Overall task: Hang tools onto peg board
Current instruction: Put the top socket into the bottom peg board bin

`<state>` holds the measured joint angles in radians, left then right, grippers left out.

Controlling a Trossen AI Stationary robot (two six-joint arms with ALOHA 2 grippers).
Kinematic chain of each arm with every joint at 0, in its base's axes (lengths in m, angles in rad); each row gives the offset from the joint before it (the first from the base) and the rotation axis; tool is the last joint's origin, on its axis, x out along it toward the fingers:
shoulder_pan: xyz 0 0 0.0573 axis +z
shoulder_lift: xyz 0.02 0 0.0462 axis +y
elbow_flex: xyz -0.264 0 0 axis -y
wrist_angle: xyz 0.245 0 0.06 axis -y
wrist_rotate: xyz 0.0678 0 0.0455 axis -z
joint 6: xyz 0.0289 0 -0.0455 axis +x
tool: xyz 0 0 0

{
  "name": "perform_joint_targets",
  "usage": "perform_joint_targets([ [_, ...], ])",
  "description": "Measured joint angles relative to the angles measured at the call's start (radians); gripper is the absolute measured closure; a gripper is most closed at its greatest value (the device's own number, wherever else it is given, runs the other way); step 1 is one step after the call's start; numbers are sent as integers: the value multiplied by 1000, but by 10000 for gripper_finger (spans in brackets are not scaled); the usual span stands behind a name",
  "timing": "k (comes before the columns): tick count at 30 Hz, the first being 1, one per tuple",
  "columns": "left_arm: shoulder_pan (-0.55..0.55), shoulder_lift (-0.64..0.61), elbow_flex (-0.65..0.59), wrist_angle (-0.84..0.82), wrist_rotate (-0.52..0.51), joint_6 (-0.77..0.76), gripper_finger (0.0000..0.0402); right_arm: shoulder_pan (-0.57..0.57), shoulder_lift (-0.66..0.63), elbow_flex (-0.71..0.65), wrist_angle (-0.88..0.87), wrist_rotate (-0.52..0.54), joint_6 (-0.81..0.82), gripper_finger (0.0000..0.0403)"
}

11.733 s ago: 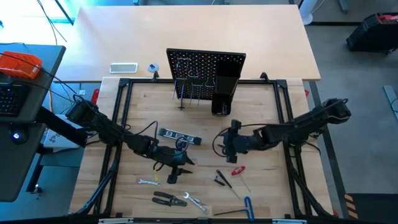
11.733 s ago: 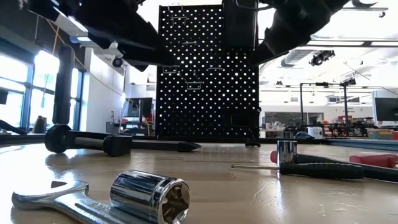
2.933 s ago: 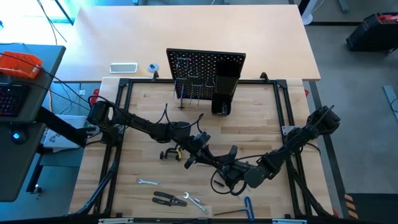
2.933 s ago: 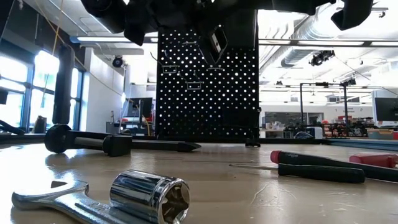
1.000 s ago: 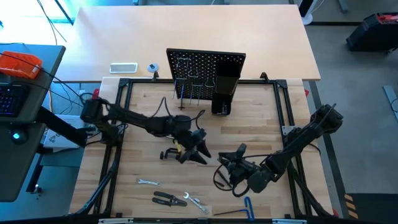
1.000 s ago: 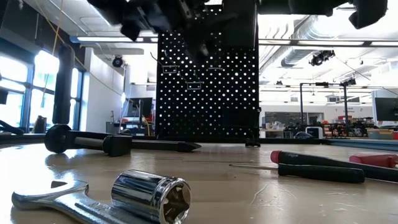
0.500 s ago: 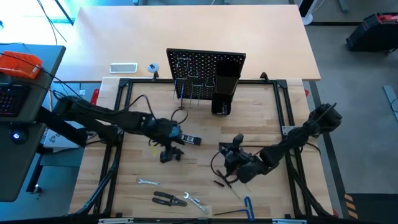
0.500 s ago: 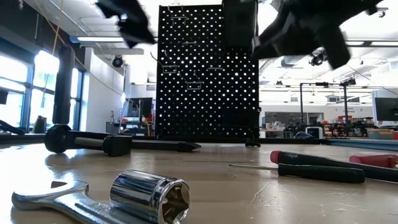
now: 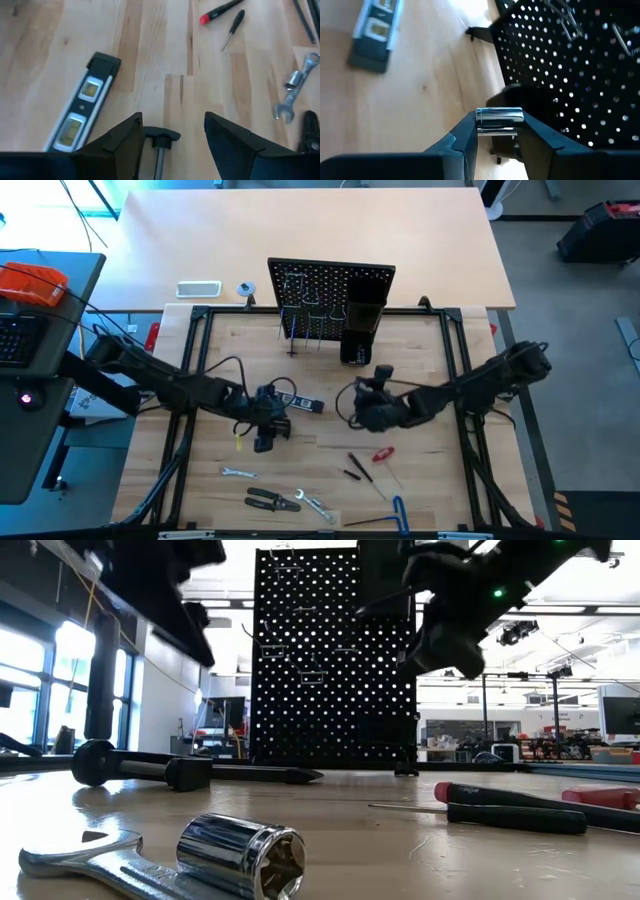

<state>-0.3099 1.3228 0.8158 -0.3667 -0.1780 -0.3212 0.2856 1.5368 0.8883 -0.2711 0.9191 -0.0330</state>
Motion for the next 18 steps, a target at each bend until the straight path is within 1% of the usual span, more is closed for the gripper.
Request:
perform_joint_targets([
  [3,0,0,-83,119,5,-36,195,-62,-20,0,13,-47,11,295],
  [7,-1,0,-191,283,22,-69,195,-160,-24,0,44,-142,10,295],
  [10,-9,0,-251,383,39,-89,195,-228,-24,0,70,-173,10,295],
  [13,-25,0,-283,429,43,-105,195,-287,-24,0,88,-187,7,295],
  [18,-54,0,-288,438,33,-105,195,-374,-23,0,133,-279,3,295],
])
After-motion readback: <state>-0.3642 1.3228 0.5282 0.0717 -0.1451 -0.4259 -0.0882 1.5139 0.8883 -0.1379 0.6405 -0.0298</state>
